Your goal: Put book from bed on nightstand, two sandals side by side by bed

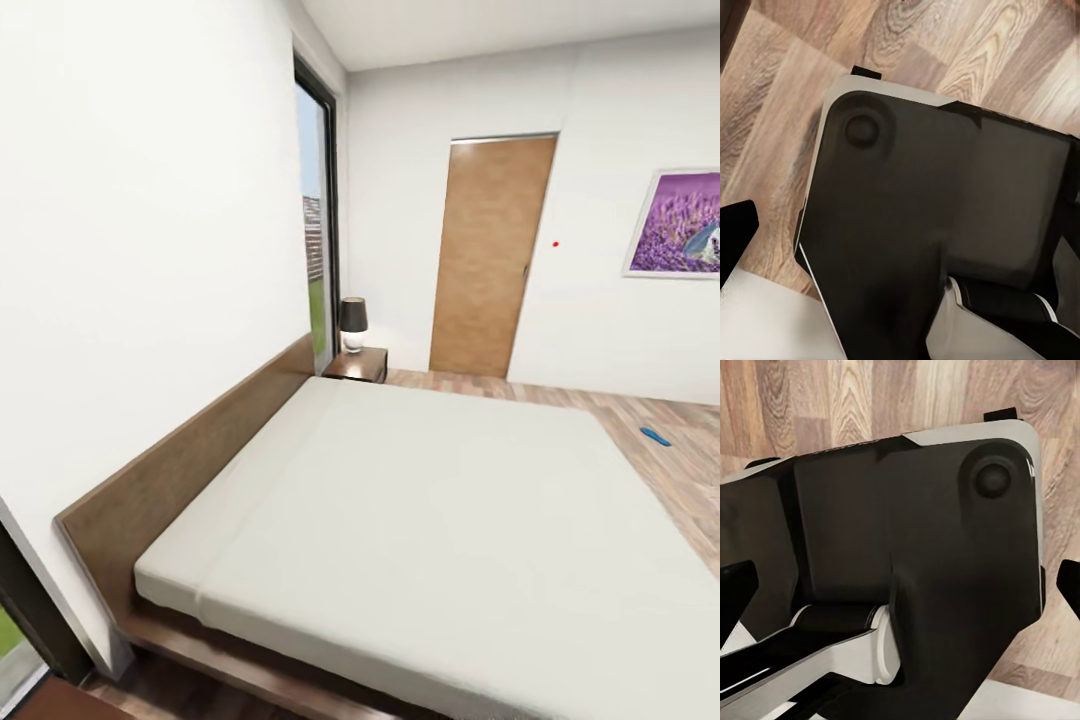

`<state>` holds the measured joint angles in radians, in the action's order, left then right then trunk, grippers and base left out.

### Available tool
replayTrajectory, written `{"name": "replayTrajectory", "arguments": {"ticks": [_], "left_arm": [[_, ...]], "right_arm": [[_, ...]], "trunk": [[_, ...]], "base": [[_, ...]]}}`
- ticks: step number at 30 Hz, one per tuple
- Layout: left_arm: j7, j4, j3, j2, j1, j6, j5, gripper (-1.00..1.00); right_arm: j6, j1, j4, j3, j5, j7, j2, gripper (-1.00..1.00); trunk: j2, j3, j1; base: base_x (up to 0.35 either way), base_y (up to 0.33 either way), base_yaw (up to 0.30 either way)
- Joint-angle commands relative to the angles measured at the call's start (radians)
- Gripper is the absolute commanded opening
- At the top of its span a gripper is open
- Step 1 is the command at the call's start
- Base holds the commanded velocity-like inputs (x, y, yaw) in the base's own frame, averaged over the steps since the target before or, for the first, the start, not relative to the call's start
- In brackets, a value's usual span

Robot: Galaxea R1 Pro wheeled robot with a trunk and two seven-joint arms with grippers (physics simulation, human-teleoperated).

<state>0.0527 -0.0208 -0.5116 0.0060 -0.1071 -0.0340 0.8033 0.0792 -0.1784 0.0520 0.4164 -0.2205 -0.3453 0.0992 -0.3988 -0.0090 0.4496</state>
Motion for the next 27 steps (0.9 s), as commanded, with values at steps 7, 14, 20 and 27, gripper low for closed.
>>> {"name": "replayTrajectory", "arguments": {"ticks": [7,14,20,27], "left_arm": [[0.004,0.001,-0.008,0.0,0.0,-0.003,0.01,1.0],[0.004,0.001,-0.008,0.0,0.0,-0.003,0.01,1.0],[0.004,0.001,-0.008,0.001,0.0,-0.003,0.01,1.0],[0.004,0.001,-0.008,0.001,0.0,-0.003,0.01,1.0]], "right_arm": [[0.002,-0.001,0.002,0.009,-0.008,-0.002,0.001,1.0],[0.002,-0.001,0.002,0.009,-0.008,-0.002,0.0,1.0],[0.002,-0.001,0.002,0.009,-0.008,-0.002,0.0,1.0],[0.002,-0.001,0.002,0.009,-0.008,-0.002,0.0,1.0]], "trunk": [[-0.001,-0.001,0.0],[-0.001,-0.001,0.0],[-0.001,-0.001,0.0],[-0.001,-0.001,0.0]], "base": [[0.0,0.0,-0.263],[0.0,0.0,-0.263],[0.0,0.0,-0.263],[0.0,0.0,-0.264]]}}
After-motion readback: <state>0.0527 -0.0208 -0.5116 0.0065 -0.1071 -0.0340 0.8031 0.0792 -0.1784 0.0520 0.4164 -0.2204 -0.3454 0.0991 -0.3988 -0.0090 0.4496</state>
